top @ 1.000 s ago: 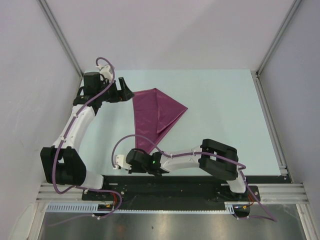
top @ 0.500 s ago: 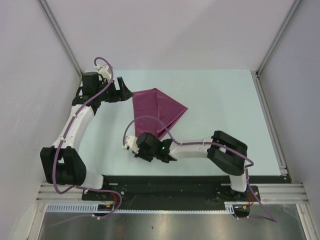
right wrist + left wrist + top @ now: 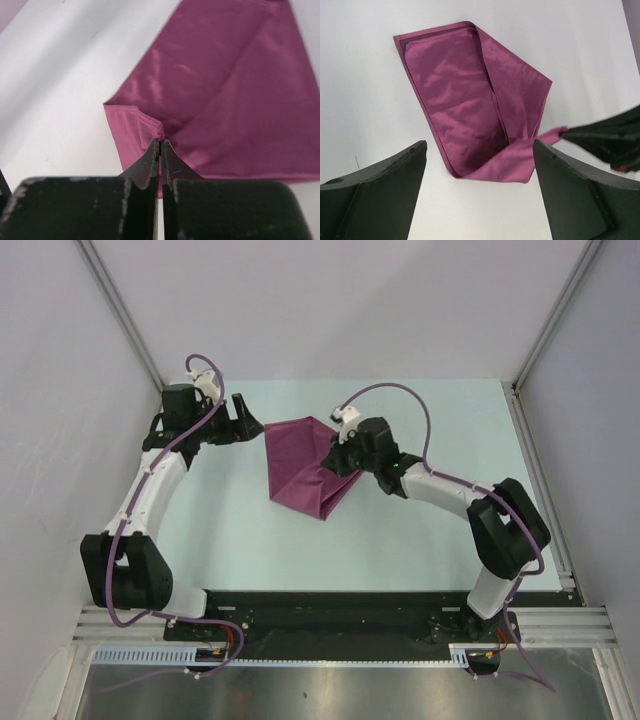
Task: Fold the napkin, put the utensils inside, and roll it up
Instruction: Fold the napkin at the center of the board.
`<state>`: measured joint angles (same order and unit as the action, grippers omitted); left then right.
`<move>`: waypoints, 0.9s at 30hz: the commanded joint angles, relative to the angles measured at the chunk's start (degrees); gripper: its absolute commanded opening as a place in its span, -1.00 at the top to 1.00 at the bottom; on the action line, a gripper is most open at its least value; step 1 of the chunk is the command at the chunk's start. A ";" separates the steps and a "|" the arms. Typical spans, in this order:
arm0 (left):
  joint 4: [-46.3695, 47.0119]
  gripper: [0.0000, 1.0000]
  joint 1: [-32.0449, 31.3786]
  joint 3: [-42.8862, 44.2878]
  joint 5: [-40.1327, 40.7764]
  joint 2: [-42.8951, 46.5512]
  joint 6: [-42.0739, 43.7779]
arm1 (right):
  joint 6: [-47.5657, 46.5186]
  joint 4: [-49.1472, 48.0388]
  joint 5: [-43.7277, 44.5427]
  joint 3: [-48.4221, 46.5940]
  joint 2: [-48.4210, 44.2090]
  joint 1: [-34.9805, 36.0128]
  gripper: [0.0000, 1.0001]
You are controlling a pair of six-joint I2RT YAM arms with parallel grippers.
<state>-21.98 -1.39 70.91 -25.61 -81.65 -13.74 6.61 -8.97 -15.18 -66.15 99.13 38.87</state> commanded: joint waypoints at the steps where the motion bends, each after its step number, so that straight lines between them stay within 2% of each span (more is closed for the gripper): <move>1: 0.27 -0.82 0.68 -0.07 0.38 -0.44 -0.50 | 7.09 -5.88 -7.75 2.42 -0.17 -6.34 1.00; 10: 0.18 -0.82 0.86 0.01 0.12 -1.32 -0.59 | 10.00 -10.72 -9.17 4.63 2.37 -13.73 1.00; 27: 0.09 -0.82 0.86 0.10 -0.15 -1.67 -0.76 | 14.04 -11.07 -4.77 4.63 10.46 -19.19 1.00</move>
<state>-22.44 -1.08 70.91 -25.58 -83.29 -13.74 19.05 -17.06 -21.82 -61.45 108.90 20.36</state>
